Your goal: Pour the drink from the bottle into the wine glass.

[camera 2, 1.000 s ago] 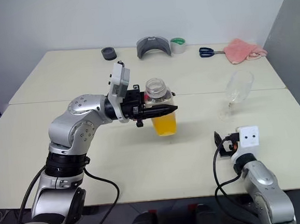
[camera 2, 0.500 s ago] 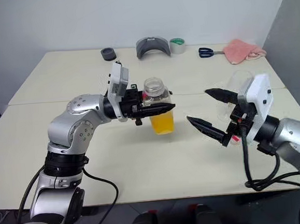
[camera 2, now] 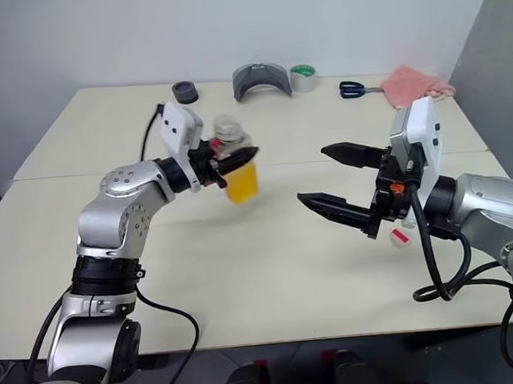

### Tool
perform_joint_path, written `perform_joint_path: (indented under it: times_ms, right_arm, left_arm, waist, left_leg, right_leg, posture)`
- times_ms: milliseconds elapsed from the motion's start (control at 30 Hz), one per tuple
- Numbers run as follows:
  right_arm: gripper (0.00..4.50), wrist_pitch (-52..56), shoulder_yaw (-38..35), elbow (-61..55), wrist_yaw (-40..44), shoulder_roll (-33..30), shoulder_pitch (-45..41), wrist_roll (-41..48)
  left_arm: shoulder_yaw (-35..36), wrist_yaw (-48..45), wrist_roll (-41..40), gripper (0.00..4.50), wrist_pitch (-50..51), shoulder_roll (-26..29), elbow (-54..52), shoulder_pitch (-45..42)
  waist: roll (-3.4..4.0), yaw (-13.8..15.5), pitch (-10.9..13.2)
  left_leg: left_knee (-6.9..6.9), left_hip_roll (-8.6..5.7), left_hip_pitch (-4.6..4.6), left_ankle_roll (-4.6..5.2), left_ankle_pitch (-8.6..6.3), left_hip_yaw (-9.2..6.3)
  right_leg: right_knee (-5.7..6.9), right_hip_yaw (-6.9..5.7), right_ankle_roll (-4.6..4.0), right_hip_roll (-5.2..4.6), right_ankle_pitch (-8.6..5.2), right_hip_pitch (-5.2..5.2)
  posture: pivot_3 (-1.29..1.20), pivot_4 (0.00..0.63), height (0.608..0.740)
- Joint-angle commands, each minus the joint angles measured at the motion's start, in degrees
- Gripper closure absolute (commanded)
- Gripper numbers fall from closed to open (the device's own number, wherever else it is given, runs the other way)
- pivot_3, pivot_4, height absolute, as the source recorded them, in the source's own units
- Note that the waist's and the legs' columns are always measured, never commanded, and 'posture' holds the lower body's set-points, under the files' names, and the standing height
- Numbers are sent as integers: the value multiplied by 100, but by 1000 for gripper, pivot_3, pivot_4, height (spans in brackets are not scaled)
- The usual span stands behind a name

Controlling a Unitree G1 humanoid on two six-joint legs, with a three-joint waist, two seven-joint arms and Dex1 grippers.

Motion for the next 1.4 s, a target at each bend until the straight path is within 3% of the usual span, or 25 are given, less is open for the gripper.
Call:
perform_joint_path:
  times_ms: [33,300,1167,1200,1400]
  right_arm:
    - [15,-64,4,-39,57,18,-241,144]
    - [15,-115,349,241,169,201,-567,-91]
    - [15,-39,352,226,174,227,-560,-208]
    - [0,-46,351,251,188,222,-560,-223]
    - [0,-60,344,285,219,194,-543,-264]
  left_arm:
    - [526,1238,465,2561,-331,5,367,-123]
    - [1030,2312,635,2561,-1087,-302,887,60]
    - [1172,2142,510,2561,-1750,-479,1328,459]
    - [1184,2136,483,1940,-1727,-493,1342,449]
    - [1205,2173,462,185,-1604,-488,1315,457]
  waist:
    - [0,-1,0]
    - [-2,36,0]
    - [-2,77,-1]
    - [-2,77,-1]
    - [-3,76,-1]
  left_leg:
    - [0,0,1,0,0,2]
    - [1,-1,-11,-1,0,2]
    - [4,-2,-24,-3,1,-6]
    - [4,-2,-24,-3,1,-5]
    - [4,-2,-24,-3,1,-5]
  right_leg:
    - [0,2,1,-1,1,0]
    - [-5,-2,2,-6,2,-1]
    - [-6,-3,3,-4,3,-3]
    - [-6,-3,3,-4,4,-3]
    - [-6,-3,3,-4,4,-3]
  posture:
    - [0,150,740]
    - [0,150,740]
    - [0,150,740]
    - [0,150,740]
    - [0,150,740]
